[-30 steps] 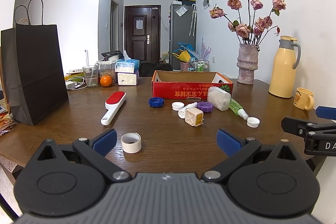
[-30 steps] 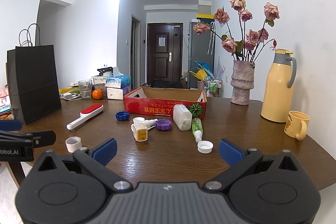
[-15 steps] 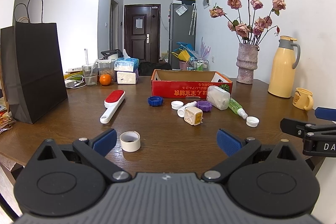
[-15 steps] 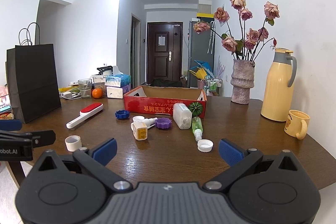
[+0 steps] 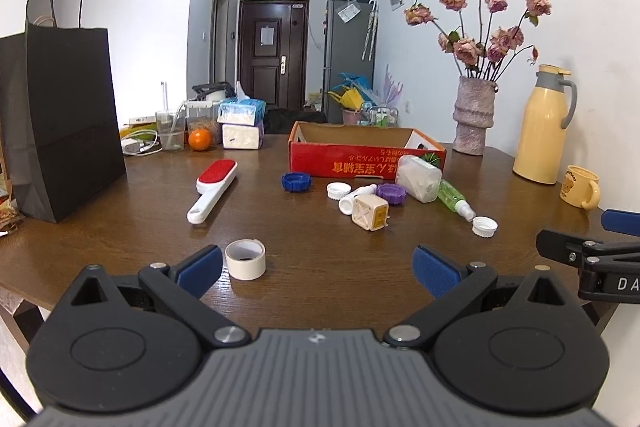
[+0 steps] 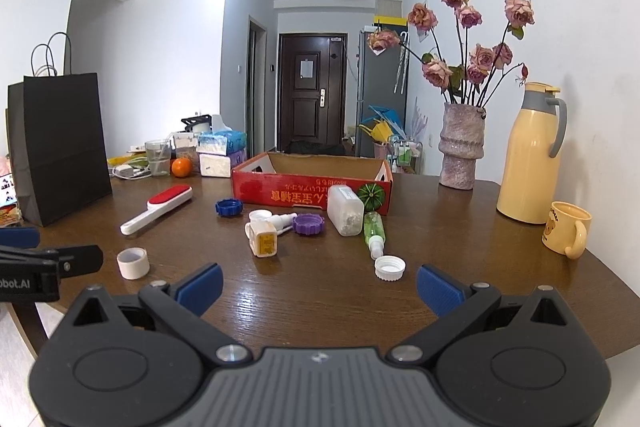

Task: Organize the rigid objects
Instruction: 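Close the left tool on the white tape roll while the right tool nears the white cap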

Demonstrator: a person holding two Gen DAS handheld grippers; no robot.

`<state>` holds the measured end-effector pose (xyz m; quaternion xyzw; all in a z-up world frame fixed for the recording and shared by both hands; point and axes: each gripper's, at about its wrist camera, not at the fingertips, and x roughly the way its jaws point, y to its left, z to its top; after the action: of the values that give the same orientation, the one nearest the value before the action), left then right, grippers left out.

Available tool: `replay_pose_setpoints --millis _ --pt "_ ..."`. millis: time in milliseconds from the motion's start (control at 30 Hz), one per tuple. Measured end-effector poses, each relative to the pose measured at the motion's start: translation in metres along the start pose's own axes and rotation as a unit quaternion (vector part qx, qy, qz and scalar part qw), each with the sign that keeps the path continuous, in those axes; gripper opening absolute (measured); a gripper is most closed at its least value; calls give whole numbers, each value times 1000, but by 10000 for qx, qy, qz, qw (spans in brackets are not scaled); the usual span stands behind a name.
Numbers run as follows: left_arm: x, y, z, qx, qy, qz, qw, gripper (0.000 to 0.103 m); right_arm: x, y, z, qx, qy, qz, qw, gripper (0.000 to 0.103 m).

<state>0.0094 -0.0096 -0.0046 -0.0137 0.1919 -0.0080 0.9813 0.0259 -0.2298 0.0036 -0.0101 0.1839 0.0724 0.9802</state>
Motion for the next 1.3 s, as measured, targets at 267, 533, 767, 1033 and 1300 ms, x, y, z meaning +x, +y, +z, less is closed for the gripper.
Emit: replay_pose_setpoints --millis 267,533,767,1033,1300 --pt "18 14 -1 -206 155 46 9997 103 13 -4 3 4 116 -42 9999 103" --pt "38 24 -1 -295 353 105 9989 103 32 -6 3 24 291 -82 9995 103" --pt "58 30 -3 -311 565 147 9978 103 52 -9 3 54 487 -111 9987 103" --pt "82 35 -4 -316 812 226 9959 103 77 -12 0 97 719 -165 9972 103" --pt "107 45 -4 -375 1039 349 9933 103 100 -17 -2 139 925 -236 9953 103"
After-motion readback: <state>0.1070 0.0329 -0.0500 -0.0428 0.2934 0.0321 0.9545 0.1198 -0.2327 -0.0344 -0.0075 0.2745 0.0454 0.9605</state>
